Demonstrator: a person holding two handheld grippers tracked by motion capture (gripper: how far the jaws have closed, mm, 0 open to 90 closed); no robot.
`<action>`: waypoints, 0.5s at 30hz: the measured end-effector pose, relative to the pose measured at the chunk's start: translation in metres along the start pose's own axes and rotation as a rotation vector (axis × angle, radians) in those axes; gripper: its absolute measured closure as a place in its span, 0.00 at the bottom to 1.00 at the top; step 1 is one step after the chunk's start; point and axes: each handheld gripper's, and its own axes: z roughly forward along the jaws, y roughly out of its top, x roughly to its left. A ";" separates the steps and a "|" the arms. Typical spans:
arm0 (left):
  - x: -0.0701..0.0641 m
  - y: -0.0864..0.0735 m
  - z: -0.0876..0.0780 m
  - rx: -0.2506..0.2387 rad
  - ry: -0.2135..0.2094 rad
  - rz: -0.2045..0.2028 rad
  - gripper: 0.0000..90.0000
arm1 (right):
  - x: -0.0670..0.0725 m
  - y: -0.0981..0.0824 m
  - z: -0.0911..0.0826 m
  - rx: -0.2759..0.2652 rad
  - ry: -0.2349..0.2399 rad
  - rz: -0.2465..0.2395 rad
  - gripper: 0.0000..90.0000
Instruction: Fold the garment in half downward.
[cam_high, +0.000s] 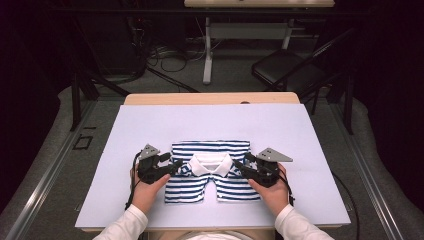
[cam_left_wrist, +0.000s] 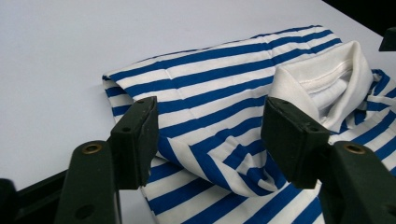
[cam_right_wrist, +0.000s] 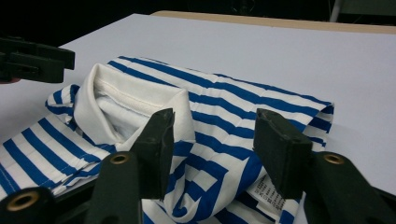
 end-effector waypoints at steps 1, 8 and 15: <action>0.000 0.000 0.001 0.000 -0.004 -0.001 0.44 | 0.000 0.000 0.000 -0.001 -0.006 0.002 0.57; -0.001 0.005 0.007 0.014 -0.019 -0.008 0.54 | -0.002 0.001 0.008 0.029 -0.014 -0.017 0.74; -0.006 0.008 0.016 0.044 -0.021 -0.001 0.67 | -0.003 0.002 0.017 0.077 -0.026 -0.033 0.83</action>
